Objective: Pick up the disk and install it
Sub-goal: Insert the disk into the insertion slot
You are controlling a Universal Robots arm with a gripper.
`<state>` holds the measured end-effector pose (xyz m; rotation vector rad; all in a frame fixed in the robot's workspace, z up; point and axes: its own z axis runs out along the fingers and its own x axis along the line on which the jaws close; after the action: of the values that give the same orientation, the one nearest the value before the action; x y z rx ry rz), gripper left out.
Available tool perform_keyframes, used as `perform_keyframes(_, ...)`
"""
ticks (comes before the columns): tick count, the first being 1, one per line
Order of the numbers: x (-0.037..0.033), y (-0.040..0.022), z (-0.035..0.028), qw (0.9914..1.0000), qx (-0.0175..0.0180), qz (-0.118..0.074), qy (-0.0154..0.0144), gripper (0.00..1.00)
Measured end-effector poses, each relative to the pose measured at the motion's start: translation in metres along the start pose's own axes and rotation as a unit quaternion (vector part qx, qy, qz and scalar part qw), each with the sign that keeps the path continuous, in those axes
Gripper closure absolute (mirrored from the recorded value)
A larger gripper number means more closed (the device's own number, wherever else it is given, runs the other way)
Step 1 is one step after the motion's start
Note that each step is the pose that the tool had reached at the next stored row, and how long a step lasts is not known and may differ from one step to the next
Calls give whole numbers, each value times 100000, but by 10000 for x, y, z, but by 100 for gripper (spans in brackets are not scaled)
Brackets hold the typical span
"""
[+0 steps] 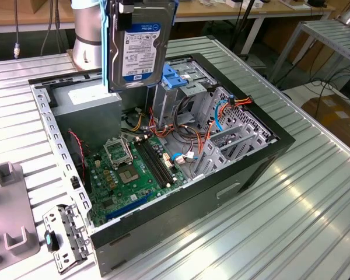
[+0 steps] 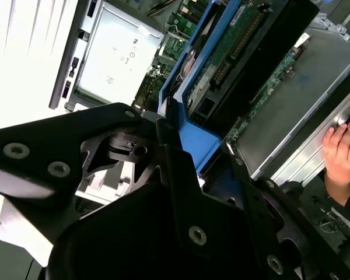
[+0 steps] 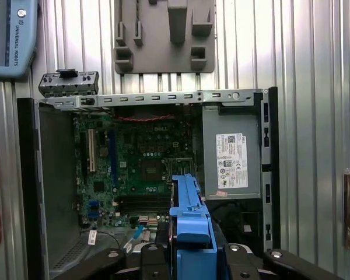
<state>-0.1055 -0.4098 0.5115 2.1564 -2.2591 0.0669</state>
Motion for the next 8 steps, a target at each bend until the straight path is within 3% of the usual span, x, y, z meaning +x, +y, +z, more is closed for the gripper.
perform_keyframes(8, 100, -4, 4, 100000, 1, 1, 71, 63)
